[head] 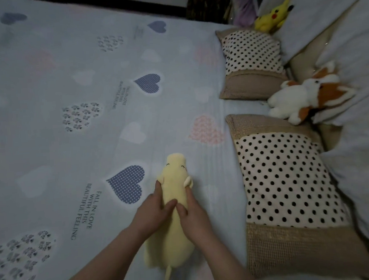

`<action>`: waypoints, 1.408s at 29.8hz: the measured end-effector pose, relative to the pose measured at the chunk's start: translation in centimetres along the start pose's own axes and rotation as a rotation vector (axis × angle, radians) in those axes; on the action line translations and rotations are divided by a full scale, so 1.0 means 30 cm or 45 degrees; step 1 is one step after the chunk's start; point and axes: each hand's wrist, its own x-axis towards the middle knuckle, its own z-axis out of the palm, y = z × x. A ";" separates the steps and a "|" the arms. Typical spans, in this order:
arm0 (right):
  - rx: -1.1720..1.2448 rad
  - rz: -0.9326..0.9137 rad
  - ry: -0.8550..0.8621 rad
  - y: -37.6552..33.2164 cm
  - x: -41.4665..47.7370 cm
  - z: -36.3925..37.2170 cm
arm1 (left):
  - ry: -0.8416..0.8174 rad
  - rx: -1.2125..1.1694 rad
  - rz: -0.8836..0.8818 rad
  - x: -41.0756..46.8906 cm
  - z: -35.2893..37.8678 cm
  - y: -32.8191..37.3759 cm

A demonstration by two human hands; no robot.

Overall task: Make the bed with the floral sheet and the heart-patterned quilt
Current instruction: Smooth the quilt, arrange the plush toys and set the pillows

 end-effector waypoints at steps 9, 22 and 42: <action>0.052 -0.132 0.282 -0.100 -0.377 -0.285 | 0.126 -0.101 0.240 -0.313 -0.120 0.359; -1.046 -0.474 0.611 -0.085 -0.866 -0.738 | 0.198 0.195 0.880 -0.800 -0.047 0.675; -0.875 -0.906 1.621 -0.218 -1.120 -0.982 | -0.427 -1.114 0.979 -0.789 -0.343 1.183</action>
